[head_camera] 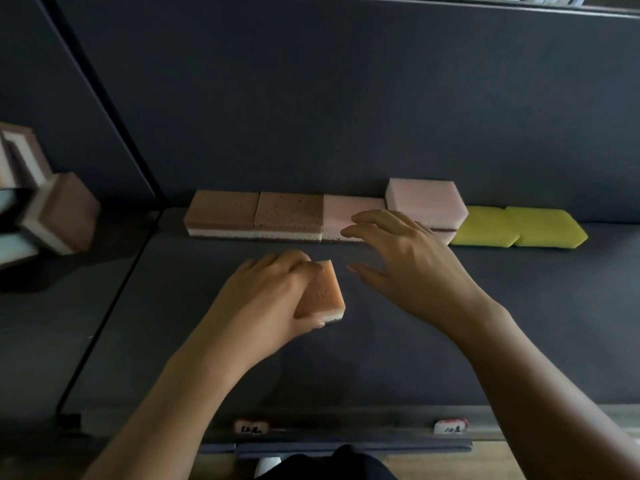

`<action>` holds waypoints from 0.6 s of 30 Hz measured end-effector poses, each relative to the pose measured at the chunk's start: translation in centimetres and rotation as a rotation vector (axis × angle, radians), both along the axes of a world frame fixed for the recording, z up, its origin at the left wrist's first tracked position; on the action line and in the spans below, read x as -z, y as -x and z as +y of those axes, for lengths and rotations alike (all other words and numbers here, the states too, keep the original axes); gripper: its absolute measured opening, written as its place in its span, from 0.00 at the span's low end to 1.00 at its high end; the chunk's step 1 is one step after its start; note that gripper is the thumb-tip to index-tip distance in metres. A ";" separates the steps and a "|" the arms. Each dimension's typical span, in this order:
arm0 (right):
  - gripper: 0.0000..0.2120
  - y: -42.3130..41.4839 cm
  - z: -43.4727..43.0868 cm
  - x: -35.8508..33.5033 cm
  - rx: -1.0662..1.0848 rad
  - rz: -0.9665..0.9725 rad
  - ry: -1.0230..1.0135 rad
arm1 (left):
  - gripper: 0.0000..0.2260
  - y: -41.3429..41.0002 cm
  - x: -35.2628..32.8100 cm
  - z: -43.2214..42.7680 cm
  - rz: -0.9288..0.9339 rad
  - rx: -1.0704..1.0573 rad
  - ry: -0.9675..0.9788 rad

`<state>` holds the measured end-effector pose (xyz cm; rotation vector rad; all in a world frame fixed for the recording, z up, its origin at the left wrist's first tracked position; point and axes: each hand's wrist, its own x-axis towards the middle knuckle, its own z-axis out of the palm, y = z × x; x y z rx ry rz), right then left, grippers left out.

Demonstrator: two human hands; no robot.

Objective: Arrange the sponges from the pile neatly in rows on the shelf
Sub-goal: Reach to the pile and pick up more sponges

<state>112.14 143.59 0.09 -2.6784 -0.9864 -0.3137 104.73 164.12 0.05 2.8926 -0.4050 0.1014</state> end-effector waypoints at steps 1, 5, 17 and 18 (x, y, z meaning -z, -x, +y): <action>0.21 0.0 -0.1 0.0 0.004 -0.002 -0.004 | 0.27 0.0 -0.1 0.0 -0.001 0.001 0.001; 0.20 0.0 -0.6 -0.2 0.020 -0.009 -0.019 | 0.26 -0.5 -0.9 -0.2 0.005 0.003 0.024; 0.27 -3.9 -4.2 -2.0 0.207 -0.028 -0.003 | 0.26 -5.6 -3.7 -2.0 -0.084 0.046 -0.025; 0.28 -4.3 -4.5 -1.9 0.214 -0.019 0.005 | 0.26 -6.1 -3.7 -2.2 -0.082 0.051 -0.027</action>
